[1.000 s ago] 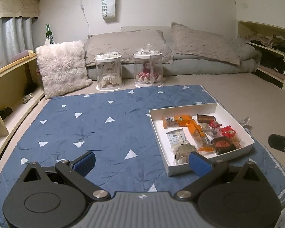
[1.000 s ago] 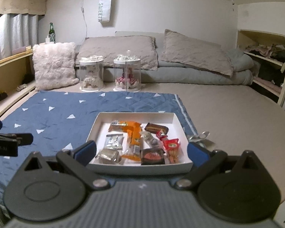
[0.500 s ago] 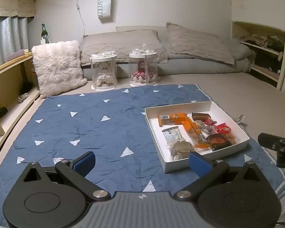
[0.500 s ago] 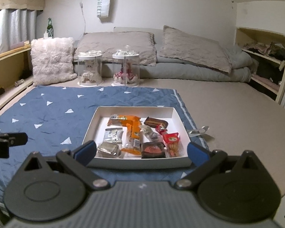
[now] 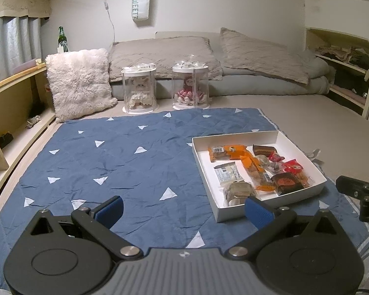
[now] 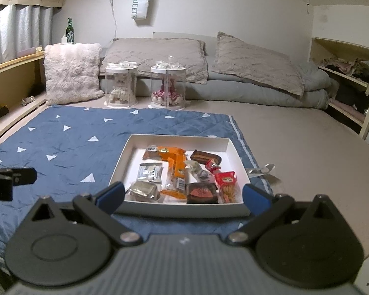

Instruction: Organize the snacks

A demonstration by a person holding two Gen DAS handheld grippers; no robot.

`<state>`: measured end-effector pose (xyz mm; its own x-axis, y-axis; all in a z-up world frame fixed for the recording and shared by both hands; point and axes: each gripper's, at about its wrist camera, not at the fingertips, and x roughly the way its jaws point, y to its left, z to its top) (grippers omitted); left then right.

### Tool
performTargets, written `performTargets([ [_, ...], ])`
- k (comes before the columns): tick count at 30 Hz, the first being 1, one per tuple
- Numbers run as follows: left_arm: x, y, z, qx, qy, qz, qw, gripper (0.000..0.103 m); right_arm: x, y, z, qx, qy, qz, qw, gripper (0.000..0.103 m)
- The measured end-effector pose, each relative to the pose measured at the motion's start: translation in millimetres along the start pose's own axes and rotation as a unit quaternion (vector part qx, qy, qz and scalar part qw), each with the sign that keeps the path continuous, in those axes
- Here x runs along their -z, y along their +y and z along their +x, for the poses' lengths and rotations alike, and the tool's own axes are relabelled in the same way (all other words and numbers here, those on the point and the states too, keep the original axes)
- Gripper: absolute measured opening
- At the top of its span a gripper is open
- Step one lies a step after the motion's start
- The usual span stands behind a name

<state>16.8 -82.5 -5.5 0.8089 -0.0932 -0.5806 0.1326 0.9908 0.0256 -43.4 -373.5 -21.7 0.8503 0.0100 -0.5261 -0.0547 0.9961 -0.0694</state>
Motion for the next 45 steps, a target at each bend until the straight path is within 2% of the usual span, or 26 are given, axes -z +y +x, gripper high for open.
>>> performTargets([
  [45,0.9,-1.9,0.8,0.000,0.002,-0.001,1.0000,0.103,3.6,13.8,-3.4,-0.001,-0.001,0.001,1.000,0.102],
])
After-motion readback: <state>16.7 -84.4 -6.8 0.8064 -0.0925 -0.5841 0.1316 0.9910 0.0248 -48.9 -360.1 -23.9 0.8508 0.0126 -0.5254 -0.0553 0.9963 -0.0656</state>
